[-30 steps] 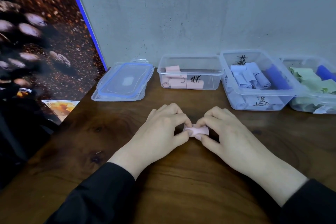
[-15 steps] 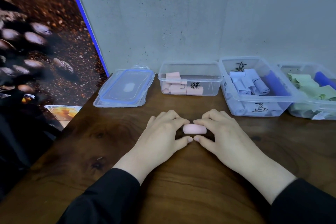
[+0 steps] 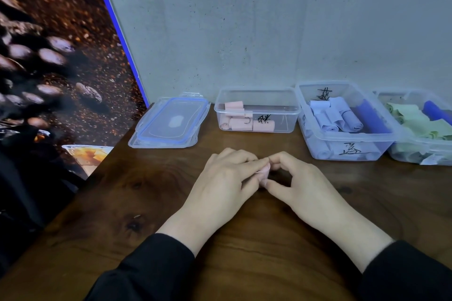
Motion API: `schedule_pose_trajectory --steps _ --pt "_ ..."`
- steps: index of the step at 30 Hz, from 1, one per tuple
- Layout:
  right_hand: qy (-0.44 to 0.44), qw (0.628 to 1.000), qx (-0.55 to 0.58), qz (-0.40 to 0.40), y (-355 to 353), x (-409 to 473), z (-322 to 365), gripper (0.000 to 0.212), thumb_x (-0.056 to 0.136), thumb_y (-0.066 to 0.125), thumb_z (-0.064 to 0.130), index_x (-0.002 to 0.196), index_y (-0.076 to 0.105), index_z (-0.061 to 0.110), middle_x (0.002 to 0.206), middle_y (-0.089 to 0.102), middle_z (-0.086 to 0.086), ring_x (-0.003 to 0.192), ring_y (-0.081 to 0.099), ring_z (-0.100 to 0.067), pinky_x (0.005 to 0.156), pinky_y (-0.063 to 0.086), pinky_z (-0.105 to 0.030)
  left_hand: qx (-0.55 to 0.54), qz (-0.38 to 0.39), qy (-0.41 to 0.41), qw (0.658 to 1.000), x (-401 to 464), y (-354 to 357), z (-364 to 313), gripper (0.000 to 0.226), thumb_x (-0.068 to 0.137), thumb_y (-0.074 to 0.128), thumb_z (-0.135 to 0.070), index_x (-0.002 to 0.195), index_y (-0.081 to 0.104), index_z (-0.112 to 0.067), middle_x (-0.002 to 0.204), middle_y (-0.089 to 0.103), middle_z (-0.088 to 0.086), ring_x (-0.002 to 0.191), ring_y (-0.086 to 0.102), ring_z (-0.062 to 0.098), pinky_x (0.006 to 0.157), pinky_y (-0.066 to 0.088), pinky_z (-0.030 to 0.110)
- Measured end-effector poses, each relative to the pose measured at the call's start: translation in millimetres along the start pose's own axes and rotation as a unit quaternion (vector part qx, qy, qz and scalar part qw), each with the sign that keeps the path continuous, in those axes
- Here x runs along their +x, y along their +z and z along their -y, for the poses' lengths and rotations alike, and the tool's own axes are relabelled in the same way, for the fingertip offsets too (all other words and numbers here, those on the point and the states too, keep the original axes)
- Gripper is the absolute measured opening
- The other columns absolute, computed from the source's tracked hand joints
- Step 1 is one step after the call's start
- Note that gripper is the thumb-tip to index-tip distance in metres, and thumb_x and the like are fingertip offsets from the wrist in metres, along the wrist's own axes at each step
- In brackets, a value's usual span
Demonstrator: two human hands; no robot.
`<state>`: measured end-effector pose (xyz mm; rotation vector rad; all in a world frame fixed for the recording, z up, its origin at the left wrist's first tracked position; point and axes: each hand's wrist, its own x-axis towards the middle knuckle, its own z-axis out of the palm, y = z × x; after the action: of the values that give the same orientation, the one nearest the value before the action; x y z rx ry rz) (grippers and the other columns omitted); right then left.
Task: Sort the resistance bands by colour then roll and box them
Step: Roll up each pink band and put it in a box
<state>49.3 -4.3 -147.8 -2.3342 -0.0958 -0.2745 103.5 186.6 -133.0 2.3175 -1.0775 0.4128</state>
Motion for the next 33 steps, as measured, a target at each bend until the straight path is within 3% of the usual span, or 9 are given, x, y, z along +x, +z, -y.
schedule_pose_trajectory --steps 6,9,12,15,18,20,23,26,33 --pt "0.01 1.0 0.024 0.007 -3 -1 7 0.02 0.09 0.07 0.041 0.109 0.062 0.04 0.106 0.071 0.019 0.106 0.063 0.001 0.093 0.051 -0.03 -0.028 0.024 -0.031 0.999 -2 -2 -3 0.037 0.097 0.048 -0.047 0.129 0.065 -0.039 0.11 0.064 -0.022 0.103 0.053 0.004 0.091 0.043 0.031" --pt "0.019 0.997 0.08 0.009 -6 -3 14 0.021 0.093 0.071 0.033 0.111 0.064 0.04 0.103 0.073 0.019 0.105 0.064 0.002 0.094 0.048 -0.027 -0.161 0.027 -0.121 0.979 -3 -3 -4 0.039 0.097 0.058 -0.038 0.136 0.058 -0.038 0.108 0.066 -0.021 0.103 0.06 0.002 0.094 0.047 0.024" --pt "0.028 0.988 0.152 0.019 -10 -5 23 0.032 0.094 0.07 0.027 0.123 0.06 0.04 0.092 0.075 0.014 0.087 0.064 -0.002 0.089 0.046 -0.028 -0.239 0.039 -0.159 0.957 -1 -5 -7 0.017 0.099 0.059 -0.028 0.109 0.074 -0.031 0.097 0.069 -0.013 0.094 0.063 0.007 0.083 0.048 0.02" --pt "0.056 0.982 0.18 0.007 -11 -7 24 0.05 0.091 0.073 0.03 0.135 0.051 0.04 0.092 0.076 0.014 0.094 0.065 -0.005 0.095 0.045 -0.028 -0.307 0.035 -0.205 0.929 0 -9 -7 0.017 0.1 0.059 -0.031 0.096 0.075 -0.027 0.091 0.072 -0.008 0.087 0.065 0.008 0.081 0.051 0.025" --pt "-0.04 0.993 0.049 -0.103 -15 -11 24 0.034 0.094 0.068 0.037 0.128 0.061 0.034 0.103 0.066 0.019 0.095 0.06 -0.006 0.085 0.044 -0.02 -0.393 0.037 -0.25 0.884 0 -10 -6 0.026 0.098 0.061 -0.036 0.088 0.076 -0.017 0.086 0.073 0.005 0.078 0.061 0.014 0.078 0.049 0.033" --pt "-0.153 0.977 -0.059 -0.132 -20 -11 25 0.024 0.099 0.064 0.026 0.123 0.067 0.024 0.115 0.059 0.02 0.106 0.057 -0.005 0.092 0.039 -0.014 -0.445 0.045 -0.262 0.855 0 -10 -6 0.037 0.097 0.061 -0.04 0.089 0.074 -0.007 0.088 0.071 0.016 0.079 0.058 0.019 0.077 0.045 0.037" --pt "-0.234 0.958 -0.145 -0.082 -21 -8 21 0.032 0.095 0.068 0.014 0.127 0.068 0.019 0.13 0.058 0.012 0.122 0.053 -0.01 0.105 0.041 -0.028 -0.527 0.043 -0.291 0.797 -1 -13 -7 0.038 0.1 0.059 -0.036 0.093 0.075 -0.001 0.082 0.07 0.014 0.079 0.056 0.02 0.073 0.042 0.033" --pt "-0.241 0.952 -0.178 -0.061 -22 -5 24 0.036 0.091 0.07 0.024 0.127 0.065 0.024 0.127 0.058 0.013 0.116 0.056 -0.014 0.095 0.049 -0.041 -0.566 0.043 -0.325 0.756 0 -16 -6 0.039 0.099 0.06 -0.033 0.097 0.075 0.004 0.077 0.067 0.013 0.072 0.054 0.017 0.069 0.04 0.03" --pt "-0.293 0.915 -0.277 -0.005 -30 19 51 0.023 0.09 0.071 0.03 0.112 0.066 0.029 0.113 0.062 0.015 0.103 0.057 -0.013 0.083 0.047 -0.037 -0.624 -0.015 -0.407 0.667 6 -15 -3 0.02 0.093 0.064 -0.011 0.093 0.064 0.009 0.081 0.064 0.02 0.067 0.057 0.02 0.059 0.039 0.027"
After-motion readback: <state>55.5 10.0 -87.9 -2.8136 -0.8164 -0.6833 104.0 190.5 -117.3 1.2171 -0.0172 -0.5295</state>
